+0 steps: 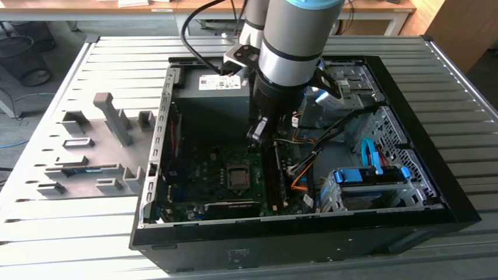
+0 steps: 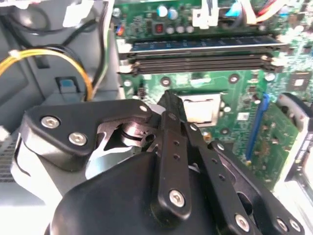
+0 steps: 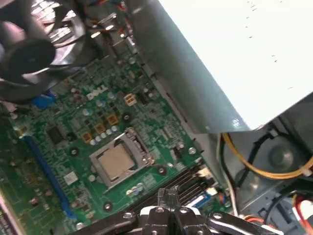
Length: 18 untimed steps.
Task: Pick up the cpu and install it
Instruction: 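Install the first cpu locking lever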
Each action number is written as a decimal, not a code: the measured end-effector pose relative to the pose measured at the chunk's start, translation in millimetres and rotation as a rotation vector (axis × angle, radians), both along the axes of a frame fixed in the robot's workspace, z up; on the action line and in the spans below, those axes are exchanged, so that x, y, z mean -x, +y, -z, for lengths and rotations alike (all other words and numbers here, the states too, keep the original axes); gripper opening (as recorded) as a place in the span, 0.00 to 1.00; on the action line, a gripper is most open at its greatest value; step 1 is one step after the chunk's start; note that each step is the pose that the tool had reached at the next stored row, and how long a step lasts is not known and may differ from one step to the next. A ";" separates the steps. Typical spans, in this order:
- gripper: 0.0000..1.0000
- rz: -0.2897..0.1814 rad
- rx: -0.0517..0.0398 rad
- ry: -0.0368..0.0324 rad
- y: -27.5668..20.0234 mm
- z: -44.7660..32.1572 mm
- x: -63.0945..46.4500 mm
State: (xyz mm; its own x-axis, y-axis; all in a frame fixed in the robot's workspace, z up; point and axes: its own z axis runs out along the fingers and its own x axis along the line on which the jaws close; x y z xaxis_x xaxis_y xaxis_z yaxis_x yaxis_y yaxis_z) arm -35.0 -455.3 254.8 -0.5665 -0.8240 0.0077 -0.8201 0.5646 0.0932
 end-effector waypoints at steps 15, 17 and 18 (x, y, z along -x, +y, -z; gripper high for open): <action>0.10 0.000 -0.0002 0.0000 19.4 10.9 6.4; 0.10 0.000 -0.0009 0.0000 20.6 13.7 7.2; 0.10 0.000 -0.0018 0.0000 21.4 14.9 7.5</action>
State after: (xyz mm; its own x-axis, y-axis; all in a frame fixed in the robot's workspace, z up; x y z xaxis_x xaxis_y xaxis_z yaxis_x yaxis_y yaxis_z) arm -42.5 -434.0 239.9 -0.5665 -0.8241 0.0062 -0.8201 0.5644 0.0942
